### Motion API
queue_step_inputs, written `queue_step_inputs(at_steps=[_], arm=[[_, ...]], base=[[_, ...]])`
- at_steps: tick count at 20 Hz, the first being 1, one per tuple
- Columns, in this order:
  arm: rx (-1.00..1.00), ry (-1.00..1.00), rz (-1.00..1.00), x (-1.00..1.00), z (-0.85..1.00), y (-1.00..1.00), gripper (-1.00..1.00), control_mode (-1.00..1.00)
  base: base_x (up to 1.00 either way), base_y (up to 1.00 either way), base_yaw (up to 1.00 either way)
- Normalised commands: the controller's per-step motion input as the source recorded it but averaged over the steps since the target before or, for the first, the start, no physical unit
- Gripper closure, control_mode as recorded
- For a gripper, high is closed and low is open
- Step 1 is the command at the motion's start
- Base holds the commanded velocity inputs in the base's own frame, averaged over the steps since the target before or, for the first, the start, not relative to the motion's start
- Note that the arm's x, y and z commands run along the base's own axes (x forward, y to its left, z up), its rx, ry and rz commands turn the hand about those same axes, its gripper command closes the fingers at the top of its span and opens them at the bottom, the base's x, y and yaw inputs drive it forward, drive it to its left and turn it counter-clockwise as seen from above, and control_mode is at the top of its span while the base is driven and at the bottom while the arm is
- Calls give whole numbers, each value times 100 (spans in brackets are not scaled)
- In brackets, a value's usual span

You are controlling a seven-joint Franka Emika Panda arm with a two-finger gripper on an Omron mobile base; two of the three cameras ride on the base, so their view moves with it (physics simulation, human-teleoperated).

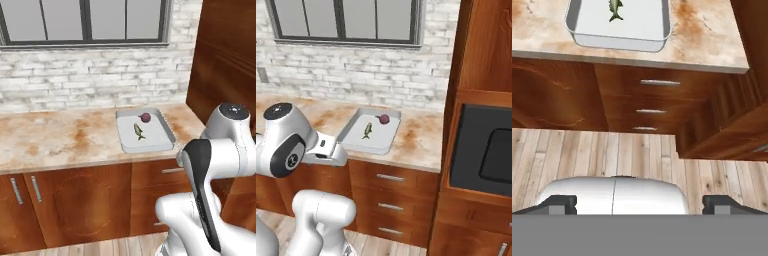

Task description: Place one onion and one fish in each tupperware on the nearby counter, to pack two identical lunches.

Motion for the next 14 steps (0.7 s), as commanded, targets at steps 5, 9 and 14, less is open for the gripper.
queue_step_inputs(at_steps=[5,9,14], arm=[[0,0,0,0,0,0,-100,100],[0,0,0,0,0,0,-100,100],[0,0,0,0,0,0,-100,100]], base=[[-58,-96,-1],[-54,-99,-3],[-56,-100,-3]])
